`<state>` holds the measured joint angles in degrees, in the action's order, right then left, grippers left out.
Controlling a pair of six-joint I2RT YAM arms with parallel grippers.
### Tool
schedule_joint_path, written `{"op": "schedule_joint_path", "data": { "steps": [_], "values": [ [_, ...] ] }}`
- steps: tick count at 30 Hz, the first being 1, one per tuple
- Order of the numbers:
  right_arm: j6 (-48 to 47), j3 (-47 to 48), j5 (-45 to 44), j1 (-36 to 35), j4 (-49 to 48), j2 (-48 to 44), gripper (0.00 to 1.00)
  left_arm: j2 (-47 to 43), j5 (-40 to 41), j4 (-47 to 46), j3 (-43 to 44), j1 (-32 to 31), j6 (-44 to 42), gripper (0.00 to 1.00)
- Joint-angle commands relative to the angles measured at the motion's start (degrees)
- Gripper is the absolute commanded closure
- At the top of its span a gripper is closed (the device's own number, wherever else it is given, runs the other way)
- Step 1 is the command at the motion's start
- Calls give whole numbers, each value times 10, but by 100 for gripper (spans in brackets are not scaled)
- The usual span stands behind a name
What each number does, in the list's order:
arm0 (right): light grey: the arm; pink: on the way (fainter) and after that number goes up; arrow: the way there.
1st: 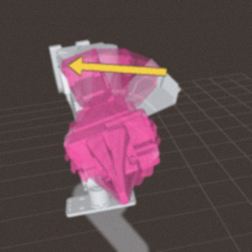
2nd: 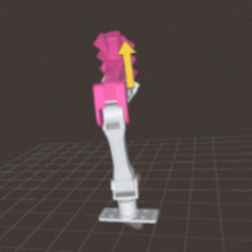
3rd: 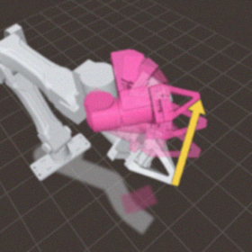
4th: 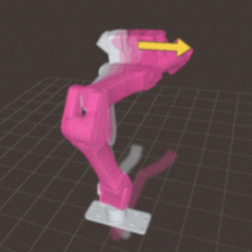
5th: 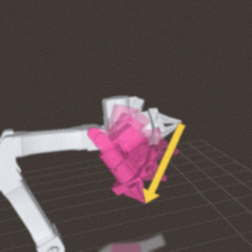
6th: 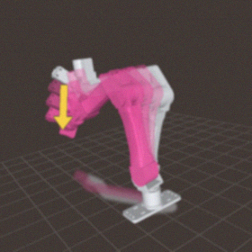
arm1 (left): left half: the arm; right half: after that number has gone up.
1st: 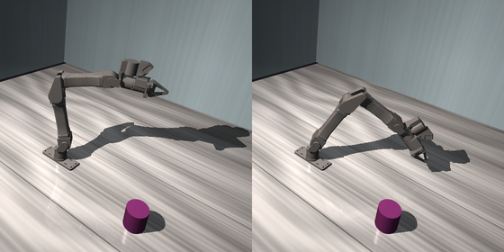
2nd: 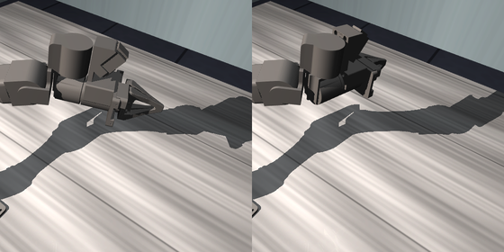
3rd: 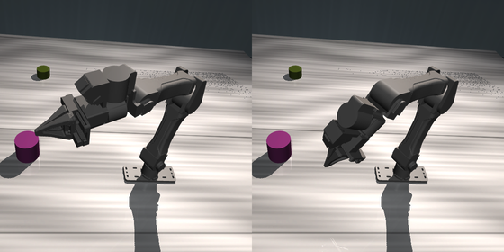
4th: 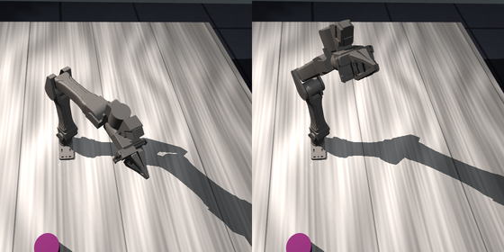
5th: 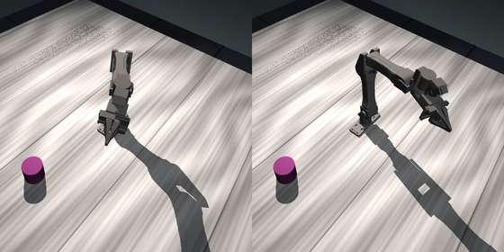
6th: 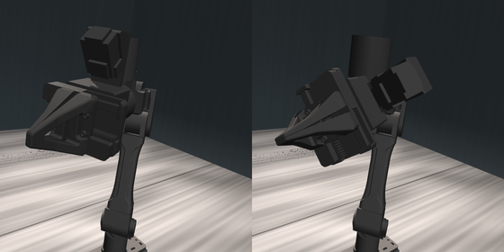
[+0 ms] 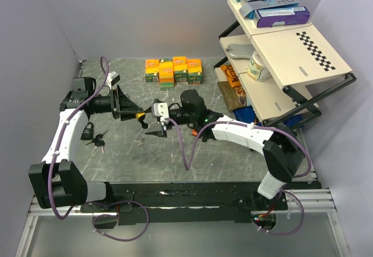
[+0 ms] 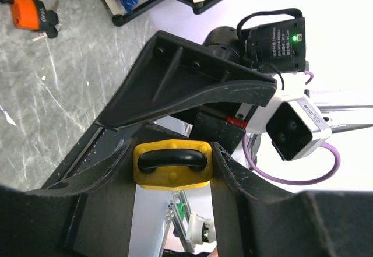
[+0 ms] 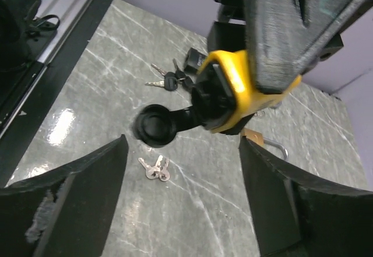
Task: Lock with the key
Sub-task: Adjust the lock.
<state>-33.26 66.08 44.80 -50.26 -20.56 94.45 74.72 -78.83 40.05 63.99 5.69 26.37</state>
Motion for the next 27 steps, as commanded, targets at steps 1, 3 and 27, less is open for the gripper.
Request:
{"op": "schedule_joint_path", "data": {
  "steps": [1,3,27],
  "values": [
    [17,12,-16,-5,-38,-37,22,-21,-49,8,5,-7,-15,99],
    [24,13,-13,-5,-39,-40,25,-19,-49,20,10,-8,-32,99],
    [292,76,20,24,-79,-20,57,-23,26,64,4,-7,-95,99]
  ]
}}
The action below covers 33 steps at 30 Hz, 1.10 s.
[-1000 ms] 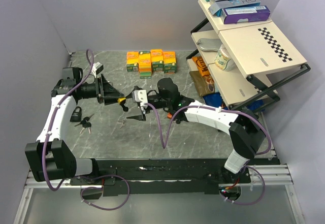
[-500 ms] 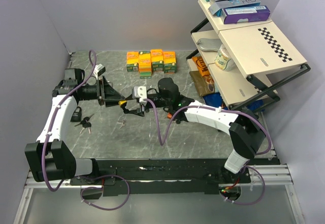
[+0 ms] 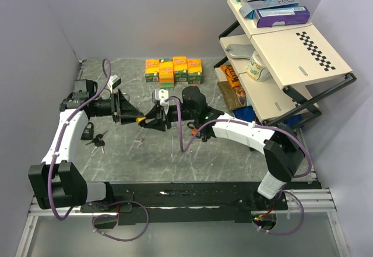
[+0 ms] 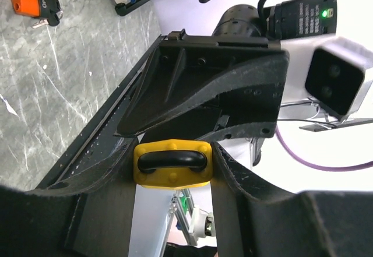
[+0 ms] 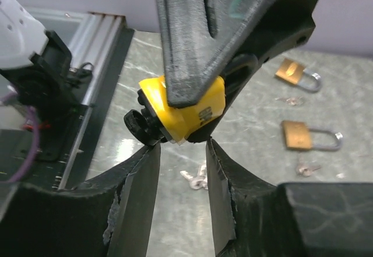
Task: Lock with the key
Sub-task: Adjust the lock.
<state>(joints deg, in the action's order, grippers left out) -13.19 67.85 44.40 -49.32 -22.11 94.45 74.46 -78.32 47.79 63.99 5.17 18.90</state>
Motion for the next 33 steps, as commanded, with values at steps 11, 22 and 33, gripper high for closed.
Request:
{"op": "schedule_joint_path", "data": {
  "steps": [11,22,33],
  "values": [
    [289,83,19,37,-116,7,56,-75,81,-189,-54,-2,140,99],
    [116,-19,65,85,-79,-69,22,-43,24,-191,-28,5,157,99],
    [-32,-6,0,16,-44,-58,17,-35,-10,-273,-47,-2,255,99]
  ]
}}
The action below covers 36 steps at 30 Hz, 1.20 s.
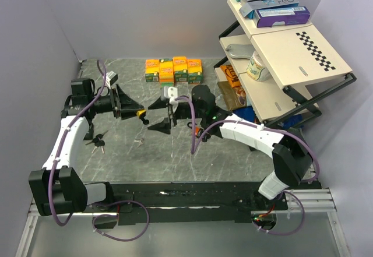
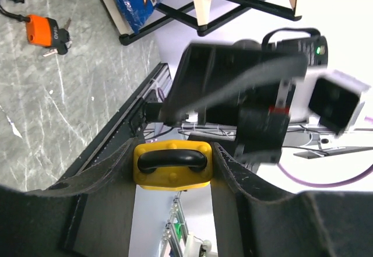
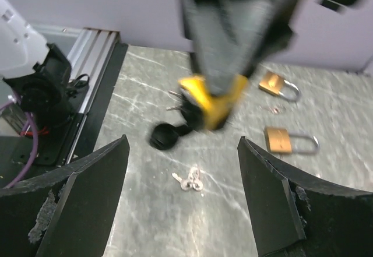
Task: Lock with the key
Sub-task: Adjust the lock.
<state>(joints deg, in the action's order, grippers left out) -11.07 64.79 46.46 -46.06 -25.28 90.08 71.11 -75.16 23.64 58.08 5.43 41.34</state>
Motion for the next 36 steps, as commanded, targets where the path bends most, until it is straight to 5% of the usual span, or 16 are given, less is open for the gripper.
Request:
{"op": "schedule_joint_path", "data": {
  "steps": [1,11,23,36],
  "values": [
    [-55,28,-27,-19,-13,-11,17,0,-41,-28,15,-4,26,99],
    [-83,33,-47,-21,-31,2,25,-4,-39,-62,7,-12,58,99],
    [-186,4,-2,-30,8,-15,11,4,-49,-32,19,-14,30,99],
    [-215,21,-57,-44,-8,3,31,3,-59,-14,18,-16,15,99]
  ]
}}
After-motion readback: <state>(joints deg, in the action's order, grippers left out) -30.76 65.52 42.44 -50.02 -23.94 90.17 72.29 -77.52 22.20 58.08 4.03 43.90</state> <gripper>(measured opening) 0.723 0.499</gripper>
